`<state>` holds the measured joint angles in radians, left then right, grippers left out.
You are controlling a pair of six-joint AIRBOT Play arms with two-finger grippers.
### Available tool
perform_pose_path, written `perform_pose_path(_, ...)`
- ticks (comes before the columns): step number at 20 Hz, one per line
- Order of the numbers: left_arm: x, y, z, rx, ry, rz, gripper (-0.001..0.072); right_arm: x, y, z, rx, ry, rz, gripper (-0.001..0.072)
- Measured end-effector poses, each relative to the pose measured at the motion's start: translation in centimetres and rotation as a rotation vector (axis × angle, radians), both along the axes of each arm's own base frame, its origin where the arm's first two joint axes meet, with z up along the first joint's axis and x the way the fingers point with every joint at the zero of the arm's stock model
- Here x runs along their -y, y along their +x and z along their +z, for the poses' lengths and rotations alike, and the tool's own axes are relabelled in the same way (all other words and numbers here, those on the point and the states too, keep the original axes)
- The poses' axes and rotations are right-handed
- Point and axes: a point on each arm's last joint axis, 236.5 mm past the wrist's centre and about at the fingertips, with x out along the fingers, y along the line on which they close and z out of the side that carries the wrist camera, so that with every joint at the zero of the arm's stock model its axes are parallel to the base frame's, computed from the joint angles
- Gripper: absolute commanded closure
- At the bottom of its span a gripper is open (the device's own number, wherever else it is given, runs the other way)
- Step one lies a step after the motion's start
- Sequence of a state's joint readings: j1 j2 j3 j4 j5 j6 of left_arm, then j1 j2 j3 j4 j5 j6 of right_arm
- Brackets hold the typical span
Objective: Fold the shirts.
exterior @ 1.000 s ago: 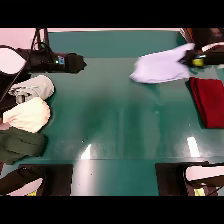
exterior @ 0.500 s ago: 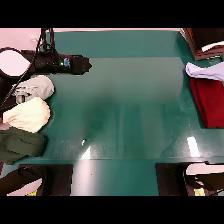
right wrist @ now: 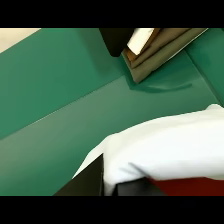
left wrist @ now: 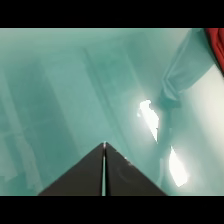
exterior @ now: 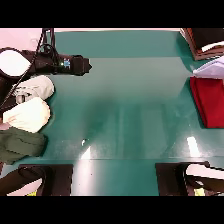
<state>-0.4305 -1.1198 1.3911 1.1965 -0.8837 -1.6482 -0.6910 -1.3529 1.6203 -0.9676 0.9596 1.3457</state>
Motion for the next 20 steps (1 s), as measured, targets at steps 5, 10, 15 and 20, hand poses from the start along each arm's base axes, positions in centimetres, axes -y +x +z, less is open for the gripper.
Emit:
perform_pose_path(5, -0.1, -0.3, -0.4, -0.012, 0.014, -0.009, 0.0687, 0.1, -2.7, -0.4, -0.070, 0.011, 0.007, 0.0698)
perform_pose_path(10, -0.1, -0.4, -0.5, -0.010, 0.025, -0.016, 0.0687, 0.7, -6.8, -5.5, -0.247, 0.094, 0.002, 0.0696)
perform_pose_path(15, -0.1, -0.5, -0.6, -0.008, 0.037, -0.026, 0.0687, 1.2, -12.1, -12.2, -0.456, 0.211, -0.023, 0.0107)
perform_pose_path(20, -0.1, -0.5, -0.7, -0.007, 0.040, -0.028, 0.0687, 2.1, -15.8, -13.5, -0.508, 0.248, -0.084, 0.0115)
